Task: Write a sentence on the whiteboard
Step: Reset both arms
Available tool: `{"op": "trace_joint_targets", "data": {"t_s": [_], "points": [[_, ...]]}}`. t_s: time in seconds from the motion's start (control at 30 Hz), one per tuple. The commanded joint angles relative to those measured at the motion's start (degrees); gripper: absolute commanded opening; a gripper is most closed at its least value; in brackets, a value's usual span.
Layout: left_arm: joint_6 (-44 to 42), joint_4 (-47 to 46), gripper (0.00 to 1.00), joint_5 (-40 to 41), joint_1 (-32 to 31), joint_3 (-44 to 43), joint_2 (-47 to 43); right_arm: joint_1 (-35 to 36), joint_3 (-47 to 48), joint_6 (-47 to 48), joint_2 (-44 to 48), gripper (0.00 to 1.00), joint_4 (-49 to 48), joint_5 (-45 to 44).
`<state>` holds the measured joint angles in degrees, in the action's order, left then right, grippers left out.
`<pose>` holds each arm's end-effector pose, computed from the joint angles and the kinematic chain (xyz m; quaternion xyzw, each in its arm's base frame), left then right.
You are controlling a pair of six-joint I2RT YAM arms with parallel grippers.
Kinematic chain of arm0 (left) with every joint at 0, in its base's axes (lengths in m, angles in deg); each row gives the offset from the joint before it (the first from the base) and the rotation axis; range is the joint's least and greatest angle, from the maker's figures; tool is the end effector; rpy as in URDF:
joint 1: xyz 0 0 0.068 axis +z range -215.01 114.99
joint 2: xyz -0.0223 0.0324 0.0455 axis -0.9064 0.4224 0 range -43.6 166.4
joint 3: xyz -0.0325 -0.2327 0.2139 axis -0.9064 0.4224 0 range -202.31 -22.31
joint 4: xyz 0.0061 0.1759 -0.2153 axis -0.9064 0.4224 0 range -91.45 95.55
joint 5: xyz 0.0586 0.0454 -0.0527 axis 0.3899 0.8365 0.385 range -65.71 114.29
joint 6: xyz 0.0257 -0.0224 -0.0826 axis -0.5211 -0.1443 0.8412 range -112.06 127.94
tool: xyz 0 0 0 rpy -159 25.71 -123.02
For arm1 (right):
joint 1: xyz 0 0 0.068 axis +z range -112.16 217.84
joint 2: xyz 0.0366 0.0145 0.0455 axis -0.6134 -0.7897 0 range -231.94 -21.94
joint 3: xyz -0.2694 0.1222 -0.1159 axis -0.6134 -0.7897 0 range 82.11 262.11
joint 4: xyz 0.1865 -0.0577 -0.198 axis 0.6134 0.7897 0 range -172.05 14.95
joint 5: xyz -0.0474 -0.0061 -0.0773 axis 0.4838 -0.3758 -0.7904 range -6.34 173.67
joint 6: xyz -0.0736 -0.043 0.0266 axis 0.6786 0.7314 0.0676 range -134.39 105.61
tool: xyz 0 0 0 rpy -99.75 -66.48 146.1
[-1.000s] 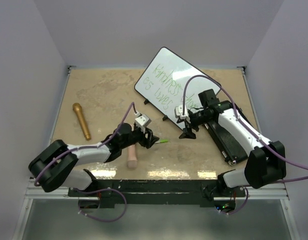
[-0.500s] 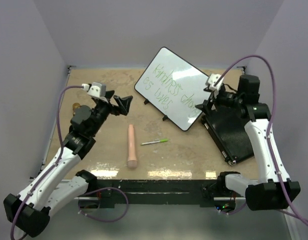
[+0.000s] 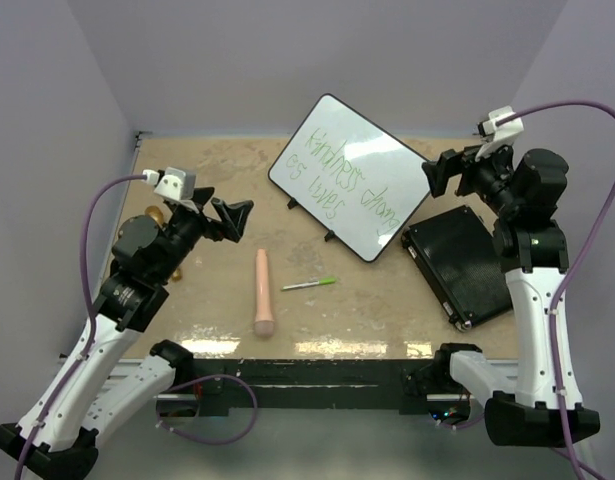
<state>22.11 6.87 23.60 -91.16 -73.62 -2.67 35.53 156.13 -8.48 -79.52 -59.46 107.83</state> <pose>0.1671 -0.0832 0.4286 0.0768 0.6900 -0.2520 0.6742 0.2355 0.0232 0.4915 -0.1627 0.7228 0.1085 0.6628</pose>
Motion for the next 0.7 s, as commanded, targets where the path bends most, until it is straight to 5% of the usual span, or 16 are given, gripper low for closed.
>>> {"op": "trace_joint_targets", "data": {"t_s": [0.0, 0.67], "points": [[-0.5, 1.0, 1.00, -1.9, 0.3, -2.0, 0.5, -0.2, 4.2, -9.7, -0.7, 0.99, -0.5, -11.2], [-0.6, 2.4, 1.00, 0.4, 0.3, -4.2, 2.8, -0.1, 1.1, -9.9, 0.5, 0.99, -6.2, -12.9]]}}
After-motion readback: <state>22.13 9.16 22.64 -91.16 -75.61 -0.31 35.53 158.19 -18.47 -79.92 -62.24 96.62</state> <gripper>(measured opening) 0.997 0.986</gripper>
